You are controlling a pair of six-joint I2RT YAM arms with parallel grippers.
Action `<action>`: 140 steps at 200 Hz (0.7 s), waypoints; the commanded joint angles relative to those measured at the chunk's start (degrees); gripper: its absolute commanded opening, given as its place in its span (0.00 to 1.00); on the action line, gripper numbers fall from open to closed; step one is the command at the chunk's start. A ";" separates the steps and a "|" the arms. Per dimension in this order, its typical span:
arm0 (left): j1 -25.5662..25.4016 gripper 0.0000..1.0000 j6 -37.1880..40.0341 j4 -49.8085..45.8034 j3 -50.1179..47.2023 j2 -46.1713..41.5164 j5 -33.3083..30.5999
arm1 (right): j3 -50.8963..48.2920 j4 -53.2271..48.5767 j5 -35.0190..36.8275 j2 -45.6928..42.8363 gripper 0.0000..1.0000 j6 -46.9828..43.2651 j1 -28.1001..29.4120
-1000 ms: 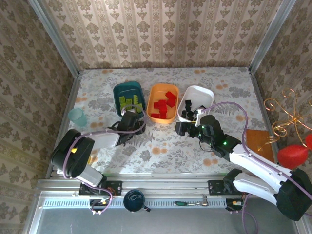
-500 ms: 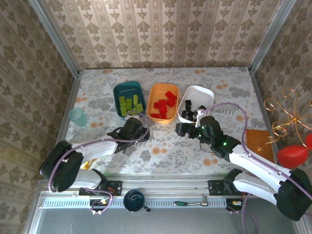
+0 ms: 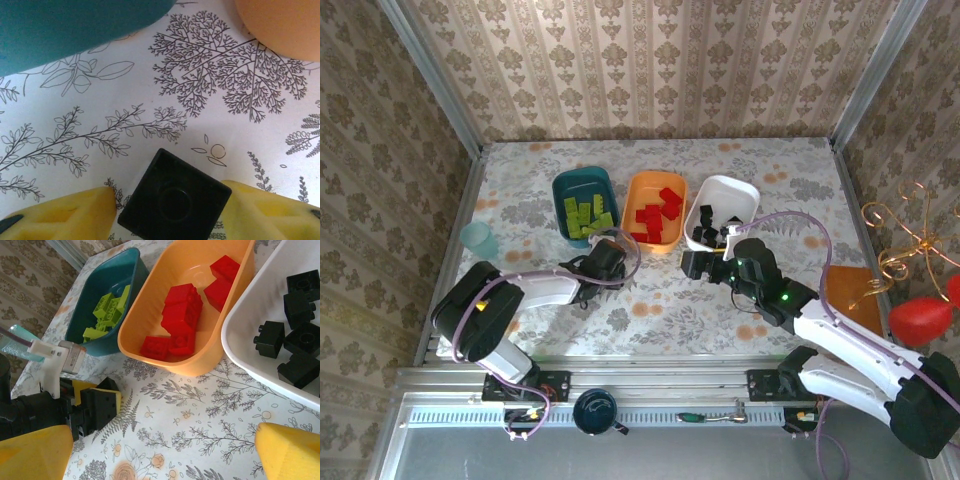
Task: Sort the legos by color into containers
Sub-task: Pick up the lego from the center of the table.
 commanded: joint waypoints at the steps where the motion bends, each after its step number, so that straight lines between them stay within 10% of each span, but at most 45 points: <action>1: 0.17 0.53 1.24 5.28 0.24 2.68 3.77 | -0.39 -1.52 1.38 -0.89 0.95 0.50 -0.35; 140: -8.78 0.43 1.01 -1.45 14.60 -1.80 7.89 | -1.87 -9.78 12.98 -11.55 0.95 2.51 -1.32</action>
